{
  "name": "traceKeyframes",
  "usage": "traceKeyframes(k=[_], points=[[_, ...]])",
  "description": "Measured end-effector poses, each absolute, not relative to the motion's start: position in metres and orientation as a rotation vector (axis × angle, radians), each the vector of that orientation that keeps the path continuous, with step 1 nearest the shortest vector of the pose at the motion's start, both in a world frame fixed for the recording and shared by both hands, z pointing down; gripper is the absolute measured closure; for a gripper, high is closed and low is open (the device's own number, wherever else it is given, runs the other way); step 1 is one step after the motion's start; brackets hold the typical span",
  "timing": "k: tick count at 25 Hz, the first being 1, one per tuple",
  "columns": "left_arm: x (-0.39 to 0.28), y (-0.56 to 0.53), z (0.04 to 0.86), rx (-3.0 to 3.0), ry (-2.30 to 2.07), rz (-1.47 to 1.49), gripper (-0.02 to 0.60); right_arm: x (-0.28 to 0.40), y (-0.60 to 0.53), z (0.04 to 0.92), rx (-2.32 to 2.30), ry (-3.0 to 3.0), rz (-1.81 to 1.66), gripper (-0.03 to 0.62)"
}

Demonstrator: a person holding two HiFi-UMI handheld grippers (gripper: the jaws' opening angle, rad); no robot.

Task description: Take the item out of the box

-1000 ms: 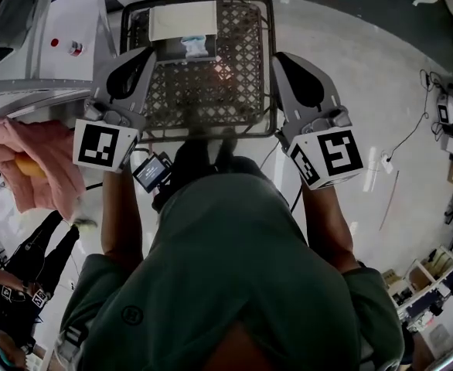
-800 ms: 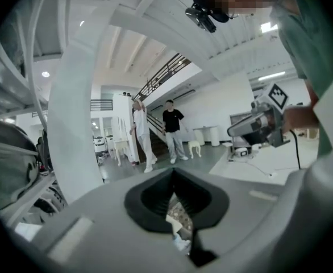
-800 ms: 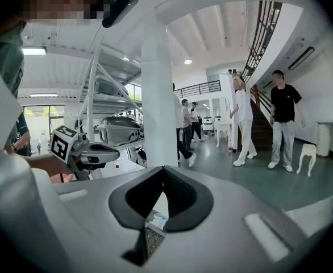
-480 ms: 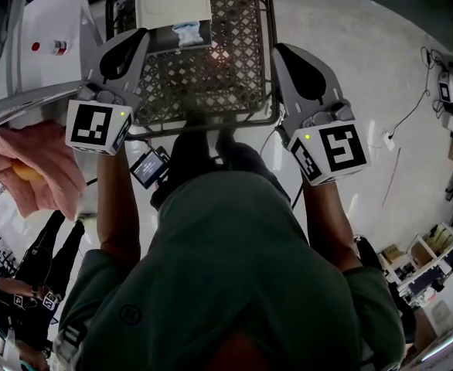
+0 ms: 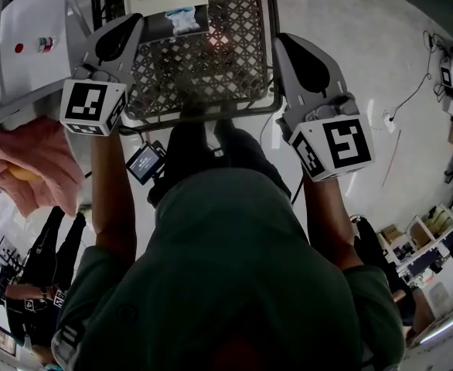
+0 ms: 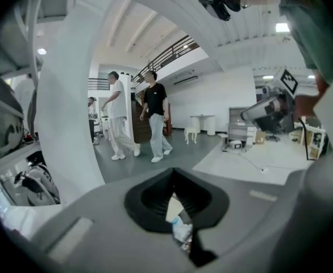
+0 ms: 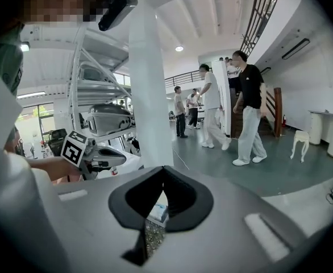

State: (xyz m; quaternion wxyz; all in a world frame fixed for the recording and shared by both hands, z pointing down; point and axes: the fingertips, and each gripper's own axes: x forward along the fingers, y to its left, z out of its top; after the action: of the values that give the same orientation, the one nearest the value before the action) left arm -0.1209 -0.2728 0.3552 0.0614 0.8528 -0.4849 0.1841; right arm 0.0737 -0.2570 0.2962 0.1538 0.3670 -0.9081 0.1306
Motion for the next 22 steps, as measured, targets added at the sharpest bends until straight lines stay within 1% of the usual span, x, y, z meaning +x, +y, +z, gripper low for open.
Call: traceKeyframes(k=[22], points=[[-0.118, -0.321, 0.502, 2.44, -1.2, 0.751, 0.578, 0.08, -0.284, 0.367, 1.118, -2.464, 0.538, 0.588]])
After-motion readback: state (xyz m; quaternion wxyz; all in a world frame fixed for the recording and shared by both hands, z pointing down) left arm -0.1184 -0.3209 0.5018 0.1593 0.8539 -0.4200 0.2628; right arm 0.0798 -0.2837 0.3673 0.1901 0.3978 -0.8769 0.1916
